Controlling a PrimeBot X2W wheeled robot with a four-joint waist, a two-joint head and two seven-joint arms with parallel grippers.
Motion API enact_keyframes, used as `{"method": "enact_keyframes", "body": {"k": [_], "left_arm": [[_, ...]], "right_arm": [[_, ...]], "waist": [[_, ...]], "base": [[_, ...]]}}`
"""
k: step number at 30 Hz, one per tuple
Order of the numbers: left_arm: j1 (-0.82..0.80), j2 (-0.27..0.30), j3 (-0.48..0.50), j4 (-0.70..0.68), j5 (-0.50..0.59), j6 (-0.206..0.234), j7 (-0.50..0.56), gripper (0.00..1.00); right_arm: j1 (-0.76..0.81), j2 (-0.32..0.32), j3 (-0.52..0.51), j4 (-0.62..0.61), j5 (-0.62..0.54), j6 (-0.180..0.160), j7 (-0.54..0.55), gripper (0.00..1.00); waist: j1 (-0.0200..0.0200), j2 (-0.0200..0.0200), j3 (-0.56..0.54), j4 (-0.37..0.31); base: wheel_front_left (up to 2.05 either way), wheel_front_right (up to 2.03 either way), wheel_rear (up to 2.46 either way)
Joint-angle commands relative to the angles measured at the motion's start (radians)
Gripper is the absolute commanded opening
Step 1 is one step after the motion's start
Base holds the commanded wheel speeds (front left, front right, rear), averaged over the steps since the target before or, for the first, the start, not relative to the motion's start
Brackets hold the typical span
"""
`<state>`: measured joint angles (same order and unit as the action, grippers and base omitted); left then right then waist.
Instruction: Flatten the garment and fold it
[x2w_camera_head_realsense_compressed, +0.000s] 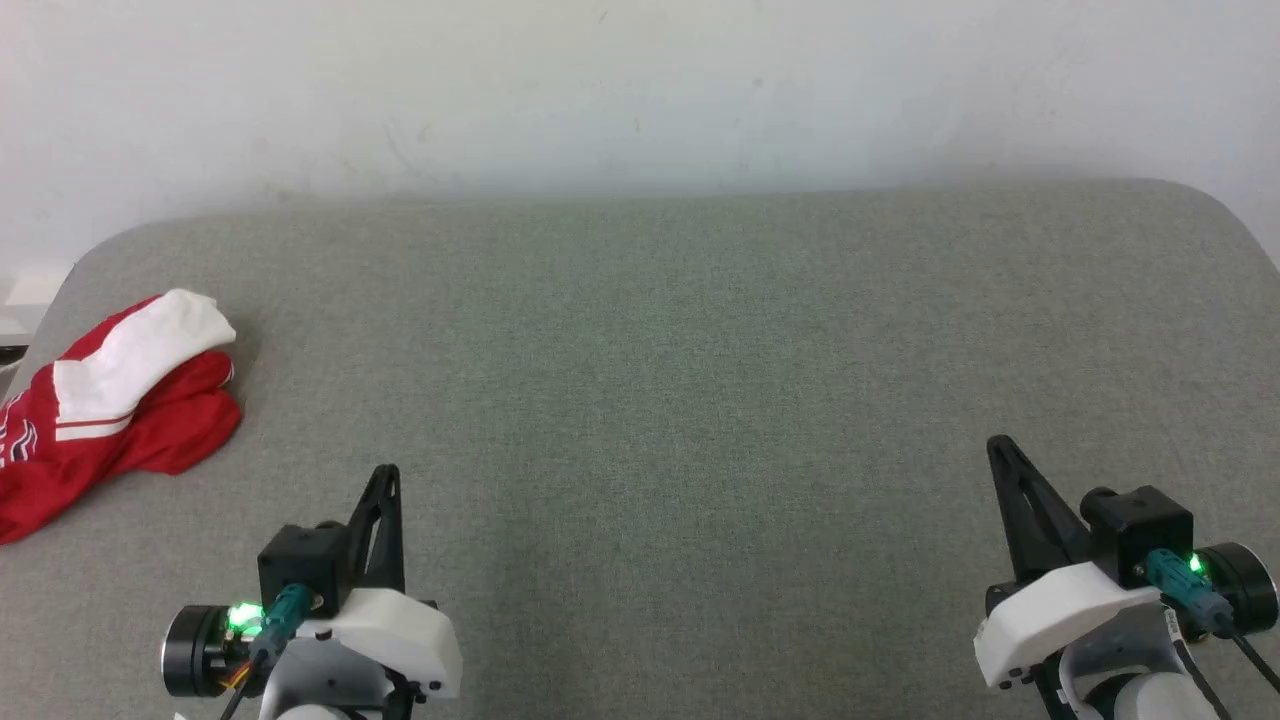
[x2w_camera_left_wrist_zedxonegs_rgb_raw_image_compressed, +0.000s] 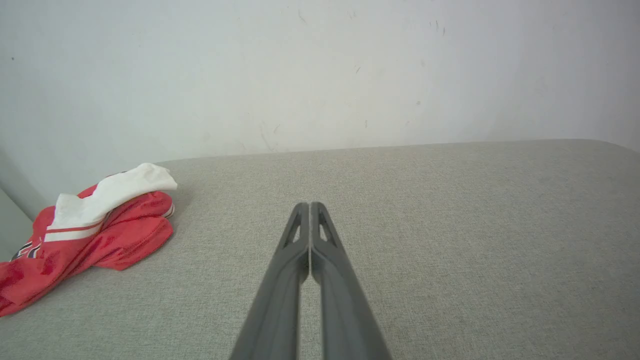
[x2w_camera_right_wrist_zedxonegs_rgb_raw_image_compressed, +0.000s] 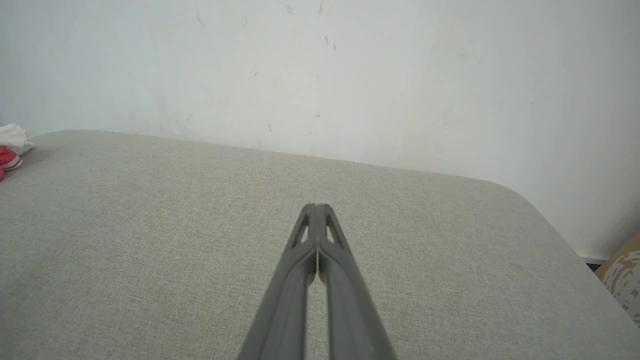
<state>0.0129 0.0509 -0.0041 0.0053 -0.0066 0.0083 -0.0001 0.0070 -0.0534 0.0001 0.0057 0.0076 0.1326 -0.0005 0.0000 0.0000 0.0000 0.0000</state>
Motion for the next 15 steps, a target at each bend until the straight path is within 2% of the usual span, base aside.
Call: {"method": "enact_keyframes", "body": {"k": [1,15], "left_arm": [[-0.013,-0.001,0.004,-0.005,0.007,-0.008,0.0,0.0],[-0.013,-0.001,0.004,-0.005,0.007,-0.008,0.0,0.0]], "right_arm": [[-0.007,0.003,0.0,-0.006,-0.008,-0.002,0.0,0.0],[-0.007,0.003,0.0,-0.006,-0.008,-0.002,0.0,0.0]], "waist": [[0.0,0.0,0.0,0.0],[0.0,0.0,0.0,0.0]], "base": [[0.0,0.0,0.0],[0.0,0.0,0.0]]}}
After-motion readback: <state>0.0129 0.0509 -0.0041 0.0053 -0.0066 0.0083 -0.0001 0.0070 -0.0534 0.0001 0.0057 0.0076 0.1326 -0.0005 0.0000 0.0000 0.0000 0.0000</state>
